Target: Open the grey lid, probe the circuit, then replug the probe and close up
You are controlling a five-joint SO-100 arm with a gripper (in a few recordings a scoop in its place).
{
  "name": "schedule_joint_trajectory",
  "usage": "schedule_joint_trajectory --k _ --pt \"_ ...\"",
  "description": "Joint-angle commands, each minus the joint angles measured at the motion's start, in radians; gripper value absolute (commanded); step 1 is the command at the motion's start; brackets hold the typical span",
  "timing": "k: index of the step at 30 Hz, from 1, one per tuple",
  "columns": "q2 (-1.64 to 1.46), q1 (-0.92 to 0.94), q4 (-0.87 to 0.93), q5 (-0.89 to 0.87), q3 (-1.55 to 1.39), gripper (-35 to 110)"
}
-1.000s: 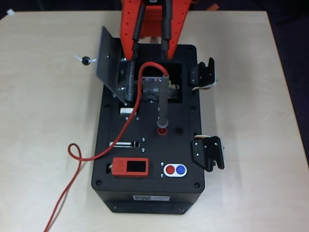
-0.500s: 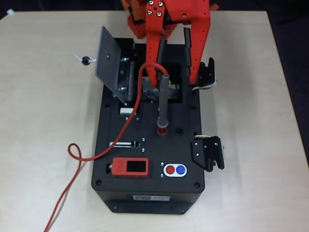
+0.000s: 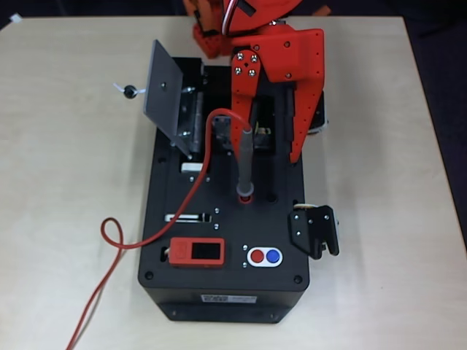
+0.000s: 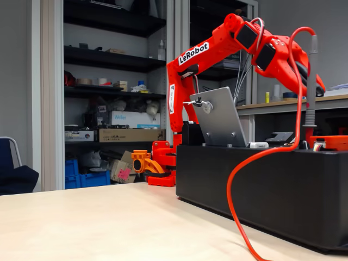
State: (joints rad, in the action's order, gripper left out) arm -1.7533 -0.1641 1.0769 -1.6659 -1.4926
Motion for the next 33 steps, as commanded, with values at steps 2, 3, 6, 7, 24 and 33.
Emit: schedule_joint_trajectory --k 2,3,6,7,24,33 --pt "0.006 0.037 -0.006 0.057 0.009 18" --pt "0.002 0.041 -0.012 0.060 -0.006 18" --pt "-0.025 0.043 -0.014 0.063 -0.035 18" --pt "-0.035 0.040 -0.005 0.060 -0.037 18" --pt "0.032 0.031 0.061 0.017 0.118 17" --pt "0.198 0.051 0.112 0.054 0.310 16"
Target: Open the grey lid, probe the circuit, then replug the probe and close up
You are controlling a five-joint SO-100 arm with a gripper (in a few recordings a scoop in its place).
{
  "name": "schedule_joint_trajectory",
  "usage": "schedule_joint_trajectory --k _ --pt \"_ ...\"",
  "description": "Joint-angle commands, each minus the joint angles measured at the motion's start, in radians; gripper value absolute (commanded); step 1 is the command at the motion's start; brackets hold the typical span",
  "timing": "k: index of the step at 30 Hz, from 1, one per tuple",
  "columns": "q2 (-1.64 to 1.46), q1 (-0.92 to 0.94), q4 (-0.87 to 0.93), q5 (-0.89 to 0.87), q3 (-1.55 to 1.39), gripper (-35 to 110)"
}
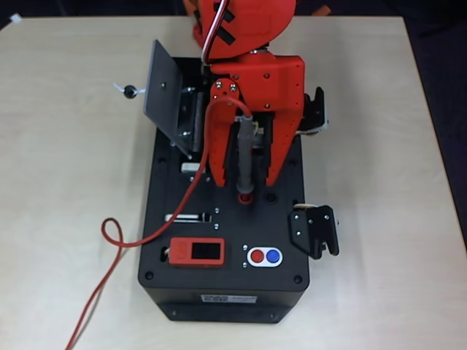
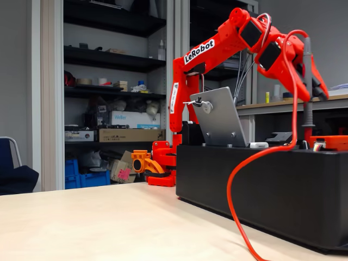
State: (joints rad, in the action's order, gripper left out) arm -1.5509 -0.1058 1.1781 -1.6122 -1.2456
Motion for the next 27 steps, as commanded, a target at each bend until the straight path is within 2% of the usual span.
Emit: schedule_joint_trajectory --k 1,12,21,27 --pt "0.002 -0.011 0.009 -0.002 0.066 16" --pt "0.015 -0.040 0.043 -0.018 0.049 12" --pt "0.012 -0.014 0.071 0.040 0.015 3" --pt "0.020 0.005 0.083 0.087 0.015 3"
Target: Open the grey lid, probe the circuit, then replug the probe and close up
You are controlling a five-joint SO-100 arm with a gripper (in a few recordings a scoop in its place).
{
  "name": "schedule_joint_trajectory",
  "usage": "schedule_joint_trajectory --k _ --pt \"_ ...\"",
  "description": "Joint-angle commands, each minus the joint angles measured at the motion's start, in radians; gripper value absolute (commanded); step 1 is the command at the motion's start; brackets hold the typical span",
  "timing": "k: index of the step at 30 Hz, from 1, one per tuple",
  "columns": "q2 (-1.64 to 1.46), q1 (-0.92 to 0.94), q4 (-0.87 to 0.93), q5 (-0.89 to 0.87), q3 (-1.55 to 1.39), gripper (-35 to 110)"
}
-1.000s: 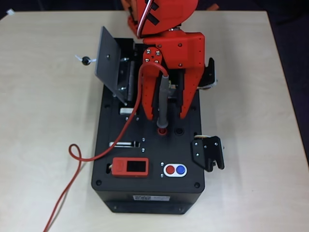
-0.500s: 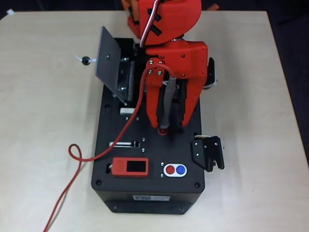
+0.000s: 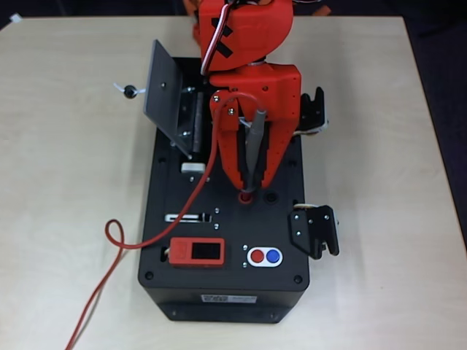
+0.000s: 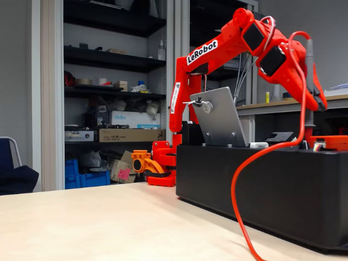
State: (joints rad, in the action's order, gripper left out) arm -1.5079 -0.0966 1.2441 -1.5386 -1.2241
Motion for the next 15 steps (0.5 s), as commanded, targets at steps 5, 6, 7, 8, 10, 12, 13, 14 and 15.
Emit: schedule_joint_trajectory --k 5,6,7,8,10,12,13,14,15 --pt "-0.018 0.006 0.032 0.044 -0.006 3" --pt "-0.018 0.009 0.035 0.052 -0.006 3" --pt "-0.018 0.012 0.038 0.058 -0.006 3" --pt "-0.018 0.015 0.040 0.066 -0.006 3" --pt "-0.018 0.020 0.048 0.074 -0.003 3" --pt "-0.020 0.021 0.060 0.080 0.002 3" --pt "-0.020 0.021 0.066 0.081 0.005 3" --pt "-0.020 0.021 0.071 0.083 0.006 3" --pt "-0.020 0.021 0.074 0.086 0.009 3"
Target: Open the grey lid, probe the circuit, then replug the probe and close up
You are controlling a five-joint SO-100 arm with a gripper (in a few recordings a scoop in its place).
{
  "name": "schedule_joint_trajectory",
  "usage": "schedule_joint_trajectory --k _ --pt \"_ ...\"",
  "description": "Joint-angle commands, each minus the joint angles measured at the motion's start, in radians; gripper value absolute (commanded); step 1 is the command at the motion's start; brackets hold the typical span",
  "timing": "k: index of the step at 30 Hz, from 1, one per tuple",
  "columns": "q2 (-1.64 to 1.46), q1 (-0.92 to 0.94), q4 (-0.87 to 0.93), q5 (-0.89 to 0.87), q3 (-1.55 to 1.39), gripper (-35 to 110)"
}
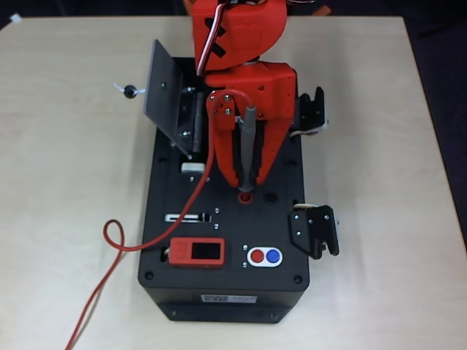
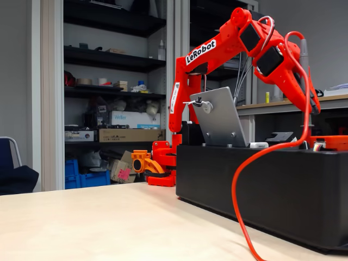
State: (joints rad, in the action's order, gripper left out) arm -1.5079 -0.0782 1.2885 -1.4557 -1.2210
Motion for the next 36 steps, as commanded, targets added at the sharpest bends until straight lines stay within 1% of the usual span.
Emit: schedule_joint_trajectory --k 1,9,12,19,27,36 --pt "-0.020 0.003 0.032 0.006 0.006 3" --pt "-0.012 0.003 0.051 0.012 0.018 0" --pt "0.034 0.009 0.080 0.021 0.103 0" --pt "0.181 0.020 0.227 0.028 0.403 0" --pt "0.189 0.020 0.264 0.051 0.453 0" --pt "0.198 0.023 0.364 0.060 0.575 0"
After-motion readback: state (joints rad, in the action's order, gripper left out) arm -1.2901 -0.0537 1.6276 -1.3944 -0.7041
